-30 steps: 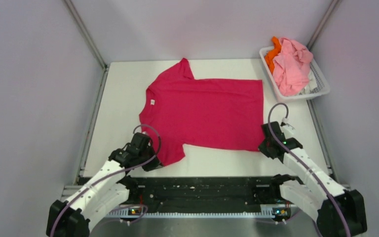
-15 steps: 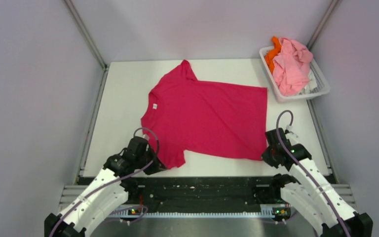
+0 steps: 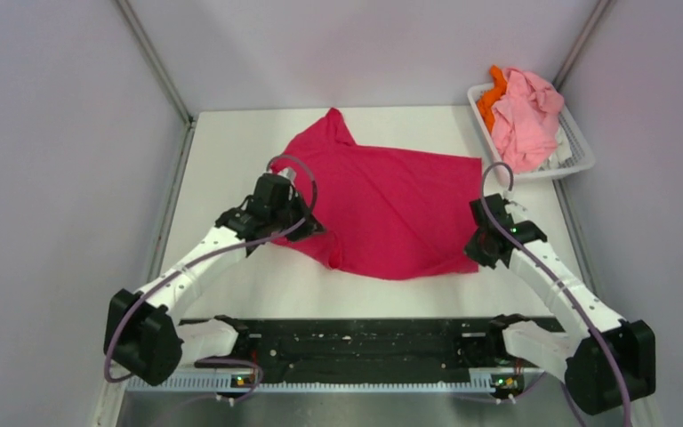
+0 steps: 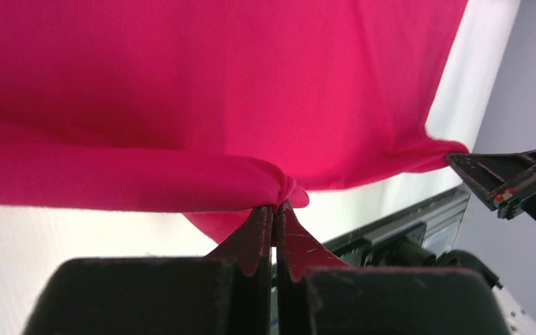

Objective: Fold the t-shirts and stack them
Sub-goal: Fold the flattened tshirt in 1/3 of the way

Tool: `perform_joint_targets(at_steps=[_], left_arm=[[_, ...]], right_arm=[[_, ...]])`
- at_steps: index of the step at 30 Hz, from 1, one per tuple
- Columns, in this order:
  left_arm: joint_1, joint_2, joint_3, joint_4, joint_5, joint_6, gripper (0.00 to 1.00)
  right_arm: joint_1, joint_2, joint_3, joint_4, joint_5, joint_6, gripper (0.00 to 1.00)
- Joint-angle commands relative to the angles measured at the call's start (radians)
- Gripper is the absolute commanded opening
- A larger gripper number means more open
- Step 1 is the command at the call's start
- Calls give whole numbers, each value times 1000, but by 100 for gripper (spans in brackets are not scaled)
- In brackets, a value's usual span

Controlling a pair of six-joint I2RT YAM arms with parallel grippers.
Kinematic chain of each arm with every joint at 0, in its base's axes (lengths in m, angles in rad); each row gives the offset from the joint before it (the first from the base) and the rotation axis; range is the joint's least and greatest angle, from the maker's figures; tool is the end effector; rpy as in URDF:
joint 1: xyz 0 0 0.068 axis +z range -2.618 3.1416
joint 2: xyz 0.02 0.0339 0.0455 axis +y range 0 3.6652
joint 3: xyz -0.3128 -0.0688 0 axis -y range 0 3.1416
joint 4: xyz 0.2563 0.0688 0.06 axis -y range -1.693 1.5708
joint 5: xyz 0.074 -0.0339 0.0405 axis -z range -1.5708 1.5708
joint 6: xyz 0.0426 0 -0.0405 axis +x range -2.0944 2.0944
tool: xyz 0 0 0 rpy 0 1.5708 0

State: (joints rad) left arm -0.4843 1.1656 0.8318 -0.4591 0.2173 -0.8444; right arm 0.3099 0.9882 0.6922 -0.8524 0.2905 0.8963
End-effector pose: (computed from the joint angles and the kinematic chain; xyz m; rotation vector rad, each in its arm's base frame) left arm 0.2078 -0.1197 0.2913 -0.3410 2.5036 -0.8546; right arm 0.1538 0.0364 0.2526 0.8399 2.4964 0.0030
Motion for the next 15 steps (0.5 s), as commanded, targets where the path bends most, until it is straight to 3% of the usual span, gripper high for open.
perform_joint_targets(at_steps=[1, 6, 15], left_arm=[[52, 86, 136, 37, -38, 97, 0], [135, 156, 226, 49, -53, 142, 0], [271, 281, 322, 99, 46, 214, 0]], right_arm=[[-70, 112, 91, 117, -19, -106, 0], [-117, 170, 153, 149, -12, -149, 0], [-161, 307, 242, 202, -41, -198, 0]])
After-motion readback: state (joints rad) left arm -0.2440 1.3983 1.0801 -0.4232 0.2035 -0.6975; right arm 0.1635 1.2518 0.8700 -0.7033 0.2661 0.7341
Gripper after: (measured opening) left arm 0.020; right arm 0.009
